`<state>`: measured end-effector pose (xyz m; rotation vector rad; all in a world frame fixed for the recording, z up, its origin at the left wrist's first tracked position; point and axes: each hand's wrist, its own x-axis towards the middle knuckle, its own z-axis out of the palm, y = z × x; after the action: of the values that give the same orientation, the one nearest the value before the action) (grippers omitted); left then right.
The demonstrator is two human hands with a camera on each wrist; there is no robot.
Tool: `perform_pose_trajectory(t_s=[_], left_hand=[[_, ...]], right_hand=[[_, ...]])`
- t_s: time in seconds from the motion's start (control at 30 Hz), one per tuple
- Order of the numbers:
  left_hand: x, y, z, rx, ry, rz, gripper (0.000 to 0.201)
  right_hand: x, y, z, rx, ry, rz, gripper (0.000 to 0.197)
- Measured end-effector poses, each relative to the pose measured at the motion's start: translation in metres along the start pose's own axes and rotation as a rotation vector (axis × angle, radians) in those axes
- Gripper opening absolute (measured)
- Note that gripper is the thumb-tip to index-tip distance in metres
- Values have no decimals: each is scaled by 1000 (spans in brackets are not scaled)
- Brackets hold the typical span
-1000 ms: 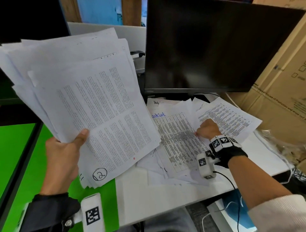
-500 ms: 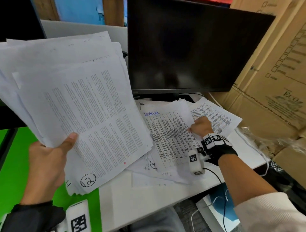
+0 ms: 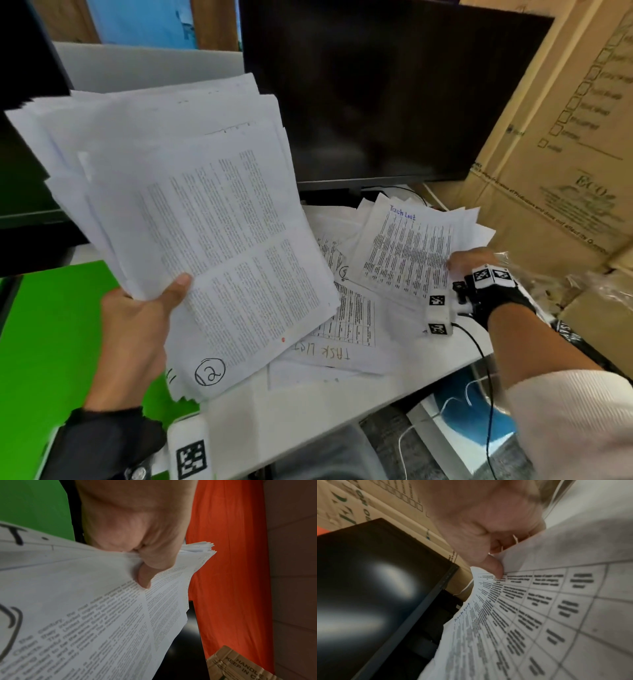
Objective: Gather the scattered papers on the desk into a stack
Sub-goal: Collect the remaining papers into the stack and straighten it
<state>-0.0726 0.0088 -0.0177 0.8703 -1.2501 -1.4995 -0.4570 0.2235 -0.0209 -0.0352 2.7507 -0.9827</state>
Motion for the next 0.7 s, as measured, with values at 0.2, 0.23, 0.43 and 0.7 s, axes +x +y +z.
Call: perform_pose_trajectory(t_s=[0.2, 0.23, 0.43, 0.7], left_hand=[[-5, 6, -4, 5, 15, 11, 20], [-5, 6, -6, 3, 16, 10, 19], [0, 5, -9, -11, 40, -13, 18], [-1, 7, -16, -38, 49, -42, 20]], right_hand=[[9, -2, -5, -137, 255, -13, 11], [9, -3, -11, -164, 283, -54, 14], [-10, -12, -62, -92, 408, -366, 42], [-66, -37, -116, 334, 86, -546, 8]])
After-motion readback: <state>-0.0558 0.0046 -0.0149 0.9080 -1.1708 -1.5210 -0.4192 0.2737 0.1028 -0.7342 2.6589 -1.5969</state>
